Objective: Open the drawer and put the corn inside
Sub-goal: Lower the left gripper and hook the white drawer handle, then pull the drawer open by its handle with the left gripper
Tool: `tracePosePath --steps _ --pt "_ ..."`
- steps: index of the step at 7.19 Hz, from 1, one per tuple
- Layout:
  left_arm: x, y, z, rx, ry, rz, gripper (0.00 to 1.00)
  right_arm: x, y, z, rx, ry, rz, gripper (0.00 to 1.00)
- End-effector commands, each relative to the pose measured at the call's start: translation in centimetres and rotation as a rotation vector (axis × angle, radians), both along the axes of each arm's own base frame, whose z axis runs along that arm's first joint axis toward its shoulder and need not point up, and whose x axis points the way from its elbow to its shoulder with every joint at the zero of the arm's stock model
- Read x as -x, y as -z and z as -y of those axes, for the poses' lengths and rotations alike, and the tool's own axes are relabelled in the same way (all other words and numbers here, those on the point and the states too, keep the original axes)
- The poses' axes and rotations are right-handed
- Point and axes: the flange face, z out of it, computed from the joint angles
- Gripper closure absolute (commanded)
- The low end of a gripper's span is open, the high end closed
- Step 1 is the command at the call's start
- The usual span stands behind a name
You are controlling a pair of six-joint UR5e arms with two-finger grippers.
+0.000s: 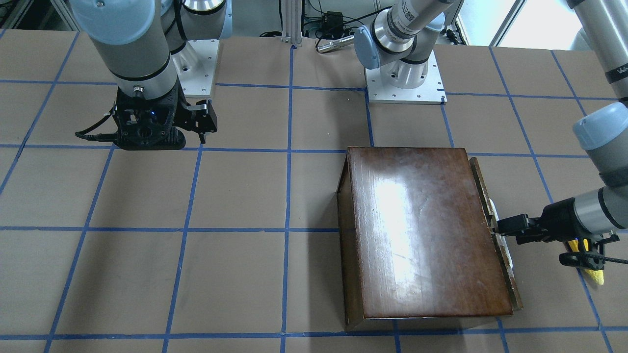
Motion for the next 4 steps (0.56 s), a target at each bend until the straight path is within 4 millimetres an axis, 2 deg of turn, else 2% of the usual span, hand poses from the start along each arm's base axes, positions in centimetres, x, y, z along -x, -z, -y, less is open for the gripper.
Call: tracePosePath --steps 1,4 --pt "-0.53 -0.65 0.37 0.013 0.001 0.019 0.0 0.0 0.0 0.0 0.0 0.0 0.0 0.0" --pt "-0.61 -0.93 0.52 0.018 -0.001 0.023 0.0 0.0 0.0 0.0 0.0 0.0 0.0 0.0"
